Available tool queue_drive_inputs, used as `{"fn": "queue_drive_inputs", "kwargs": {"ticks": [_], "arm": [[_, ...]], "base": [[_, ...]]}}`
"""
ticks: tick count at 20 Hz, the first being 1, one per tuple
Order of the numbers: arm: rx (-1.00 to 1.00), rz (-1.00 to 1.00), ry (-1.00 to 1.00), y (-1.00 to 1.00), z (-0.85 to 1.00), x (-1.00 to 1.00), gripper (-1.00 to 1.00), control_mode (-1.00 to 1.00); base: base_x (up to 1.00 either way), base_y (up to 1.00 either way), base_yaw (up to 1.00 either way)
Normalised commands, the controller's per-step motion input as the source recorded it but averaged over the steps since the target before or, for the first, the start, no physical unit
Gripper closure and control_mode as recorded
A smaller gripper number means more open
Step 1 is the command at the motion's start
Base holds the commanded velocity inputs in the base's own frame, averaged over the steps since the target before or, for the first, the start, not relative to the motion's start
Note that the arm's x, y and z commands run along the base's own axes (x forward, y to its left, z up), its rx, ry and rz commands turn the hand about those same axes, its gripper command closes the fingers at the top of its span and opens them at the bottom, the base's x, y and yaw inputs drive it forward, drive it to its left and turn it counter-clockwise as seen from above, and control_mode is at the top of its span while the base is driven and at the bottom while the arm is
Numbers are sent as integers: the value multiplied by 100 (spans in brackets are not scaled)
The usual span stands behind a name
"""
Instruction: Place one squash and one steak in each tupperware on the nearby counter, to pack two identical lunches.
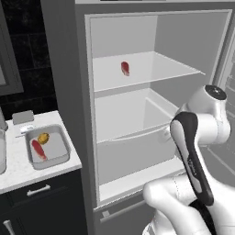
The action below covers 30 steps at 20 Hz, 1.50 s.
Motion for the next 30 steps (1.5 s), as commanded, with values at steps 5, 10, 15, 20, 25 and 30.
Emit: {"fn": "queue_drive_inputs", "kwargs": {"ticks": [5,10,15,20,25,30], "arm": [[11,12,0,1,100,58,-100,-100],[11,3,0,27,100,77,-100,-100],[5,0,0,40,57,87,-100,-100],[3,-2,0,34,19,85,-100,-100],[0,-8,0,41,-41,98,-100,-100],[0,-15,-8,18,-53,65,-100,-100]], "base": [[0,0,0],[0,0,0],[0,0,0],[0,0,0],[0,0,0],[0,0,0]]}}
